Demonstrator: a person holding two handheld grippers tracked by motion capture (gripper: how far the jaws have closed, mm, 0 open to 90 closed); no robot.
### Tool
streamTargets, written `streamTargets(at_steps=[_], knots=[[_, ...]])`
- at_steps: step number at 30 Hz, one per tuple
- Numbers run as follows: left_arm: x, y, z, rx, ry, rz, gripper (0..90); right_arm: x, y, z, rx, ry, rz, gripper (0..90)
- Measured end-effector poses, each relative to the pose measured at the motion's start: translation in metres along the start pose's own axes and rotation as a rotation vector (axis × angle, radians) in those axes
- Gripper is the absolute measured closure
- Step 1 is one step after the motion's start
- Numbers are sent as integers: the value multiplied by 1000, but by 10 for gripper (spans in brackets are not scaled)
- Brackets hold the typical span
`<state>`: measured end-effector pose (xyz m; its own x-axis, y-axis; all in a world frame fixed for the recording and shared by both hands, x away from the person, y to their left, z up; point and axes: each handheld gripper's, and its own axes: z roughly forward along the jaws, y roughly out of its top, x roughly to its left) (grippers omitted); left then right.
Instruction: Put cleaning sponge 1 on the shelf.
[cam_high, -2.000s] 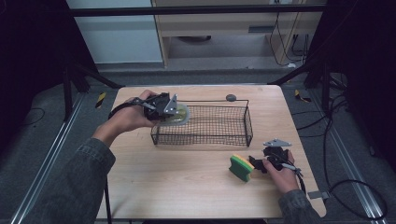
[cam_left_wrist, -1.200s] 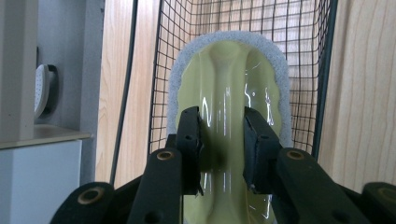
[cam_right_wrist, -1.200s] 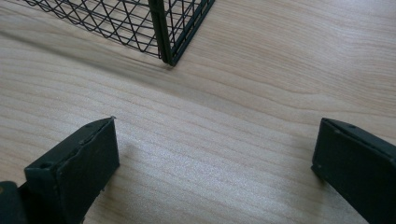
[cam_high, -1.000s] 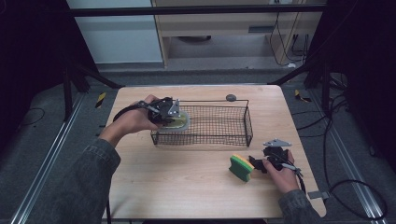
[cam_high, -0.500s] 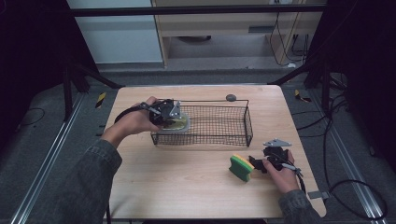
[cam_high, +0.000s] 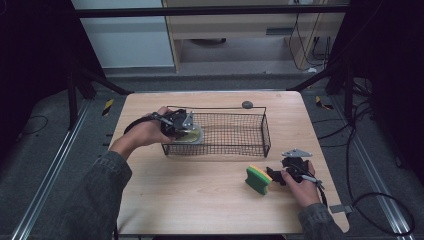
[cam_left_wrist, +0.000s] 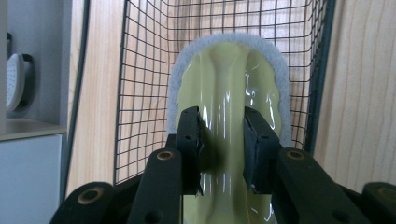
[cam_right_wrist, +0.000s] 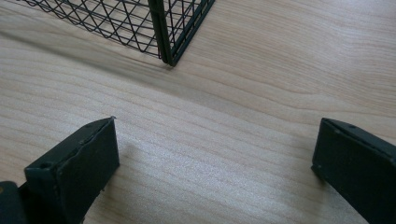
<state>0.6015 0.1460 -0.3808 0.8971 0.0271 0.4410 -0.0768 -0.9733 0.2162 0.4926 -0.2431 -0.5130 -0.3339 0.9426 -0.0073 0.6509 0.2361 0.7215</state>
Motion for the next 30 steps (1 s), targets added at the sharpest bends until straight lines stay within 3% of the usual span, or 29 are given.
streamTargets(at_steps=[19, 26, 30], knots=[[-5, 0, 17, 31, -37, -8, 707, 0, 0, 0, 1, 2, 3, 7], [-6, -3, 25, 30, -55, -32, 706, 0, 0, 0, 0, 0, 0, 7], [-7, -3, 26, 41, -61, -21, 704, 0, 0, 0, 0, 0, 0, 7]])
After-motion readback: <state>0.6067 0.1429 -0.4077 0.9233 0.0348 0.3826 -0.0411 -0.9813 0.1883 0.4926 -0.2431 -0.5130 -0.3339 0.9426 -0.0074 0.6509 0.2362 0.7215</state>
